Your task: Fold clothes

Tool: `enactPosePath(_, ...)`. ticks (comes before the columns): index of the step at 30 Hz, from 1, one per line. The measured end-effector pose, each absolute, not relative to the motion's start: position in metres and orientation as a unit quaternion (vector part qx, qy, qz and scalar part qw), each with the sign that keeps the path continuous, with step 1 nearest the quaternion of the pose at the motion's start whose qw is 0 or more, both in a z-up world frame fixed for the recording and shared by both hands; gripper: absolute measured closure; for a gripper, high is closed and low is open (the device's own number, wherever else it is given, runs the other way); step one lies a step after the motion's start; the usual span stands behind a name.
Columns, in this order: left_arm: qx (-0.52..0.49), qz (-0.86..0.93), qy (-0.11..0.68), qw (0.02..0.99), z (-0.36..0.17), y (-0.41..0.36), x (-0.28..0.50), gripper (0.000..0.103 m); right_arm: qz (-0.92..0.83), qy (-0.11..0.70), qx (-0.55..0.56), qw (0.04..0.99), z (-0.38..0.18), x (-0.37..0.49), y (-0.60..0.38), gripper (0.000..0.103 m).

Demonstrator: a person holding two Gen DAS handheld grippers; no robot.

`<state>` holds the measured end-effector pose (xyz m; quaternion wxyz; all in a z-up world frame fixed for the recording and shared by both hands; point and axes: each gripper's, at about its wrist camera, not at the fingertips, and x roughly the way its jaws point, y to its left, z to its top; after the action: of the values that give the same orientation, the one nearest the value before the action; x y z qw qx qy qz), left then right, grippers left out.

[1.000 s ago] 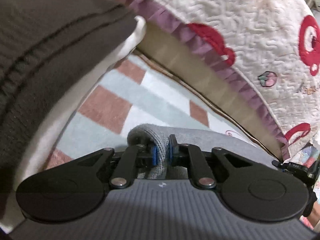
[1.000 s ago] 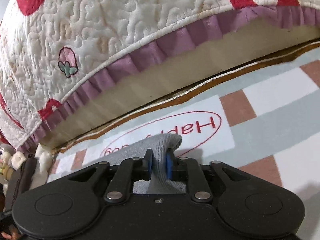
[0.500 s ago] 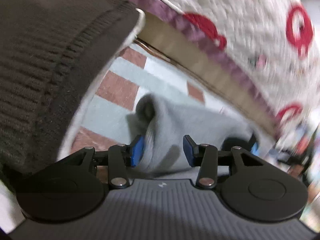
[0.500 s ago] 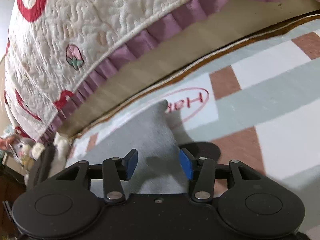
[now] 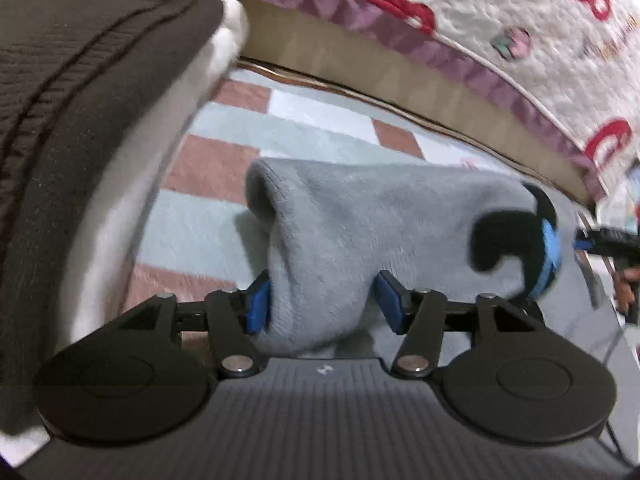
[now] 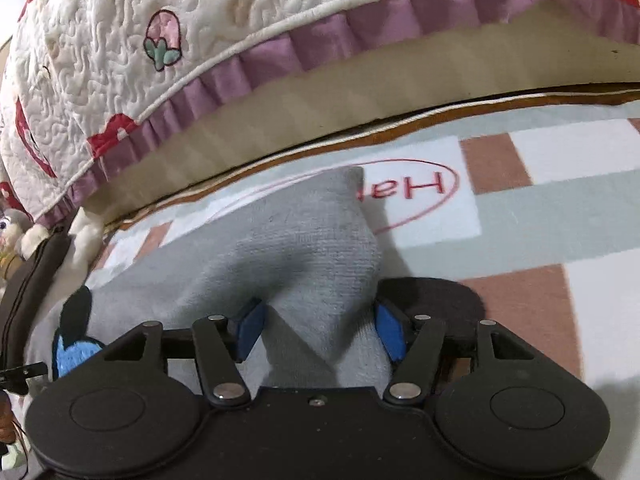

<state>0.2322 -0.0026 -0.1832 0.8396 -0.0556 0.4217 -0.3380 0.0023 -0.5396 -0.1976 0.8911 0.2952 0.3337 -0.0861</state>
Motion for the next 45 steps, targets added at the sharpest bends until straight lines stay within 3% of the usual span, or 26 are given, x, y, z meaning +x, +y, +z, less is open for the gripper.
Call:
enactPosePath(1,-0.068,-0.336,0.420,0.840,-0.186,-0.001,0.237,0.067,-0.069,0.336,0.295,0.892,-0.196,0.005,-0.537,0.087)
enactPosePath(2,-0.076,-0.339,0.424,0.836,-0.186,0.001,0.241,0.093,-0.039,0.337,0.300,0.892,-0.191,0.005,-0.533,0.086)
enactPosePath(3,-0.109,-0.331,0.431,0.832,-0.183,0.008,0.243,0.095,-0.011,0.323,0.308,0.895,-0.183,0.000,-0.528,0.086)
enactPosePath(6,-0.232,-0.335,0.427,0.807,-0.172,0.038,0.244,0.095,0.062,0.263,0.333,0.904,-0.153,-0.025,-0.514,0.087)
enactPosePath(11,-0.201,-0.376,0.410,0.806,-0.162,0.037,0.237,0.093,0.065,0.273,0.387,0.878,-0.159,-0.042,-0.534,0.086)
enactPosePath(14,-0.168,-0.389,0.412,0.807,-0.169,0.026,0.236,0.092,0.042,0.284,0.424,0.859,-0.175,-0.036,-0.542,0.077)
enactPosePath(17,-0.124,-0.400,0.405,0.812,-0.174,0.014,0.233,0.071,0.029,0.301,0.417,0.857,-0.180,-0.024,-0.540,0.062)
enactPosePath(19,-0.121,-0.392,0.406,0.816,-0.179,0.010,0.236,0.060,0.015,0.325,0.405,0.855,-0.183,-0.011,-0.540,0.045)
enactPosePath(21,-0.112,-0.369,0.411,0.826,-0.184,0.004,0.242,0.054,-0.008,0.349,0.388,0.853,-0.186,0.005,-0.540,0.044)
enactPosePath(24,-0.133,-0.354,0.419,0.826,-0.189,-0.004,0.251,0.054,-0.055,0.362,0.375,0.851,-0.190,0.028,-0.544,0.042)
enactPosePath(25,-0.150,-0.358,0.422,0.819,-0.191,-0.005,0.254,0.059,-0.064,0.355,0.376,0.854,-0.188,0.032,-0.545,0.046)
enactPosePath(26,-0.166,-0.362,0.425,0.813,-0.192,-0.007,0.256,0.073,-0.061,0.335,0.379,0.861,-0.183,0.033,-0.544,0.053)
enactPosePath(27,-0.174,-0.369,0.423,0.809,-0.191,-0.007,0.257,0.098,-0.049,0.316,0.381,0.867,-0.177,0.031,-0.542,0.076)
enactPosePath(28,-0.179,-0.364,0.414,0.815,-0.187,-0.006,0.254,0.099,-0.037,0.306,0.378,0.873,-0.170,0.029,-0.539,0.089)
enactPosePath(40,-0.339,-0.344,0.353,0.801,-0.111,0.069,0.193,0.100,0.009,0.207,0.438,0.875,-0.098,-0.066,-0.513,0.090)
enactPosePath(45,-0.382,-0.340,0.393,0.764,-0.123,0.109,0.137,0.100,0.064,0.228,0.436,0.868,-0.105,-0.127,-0.500,0.090)
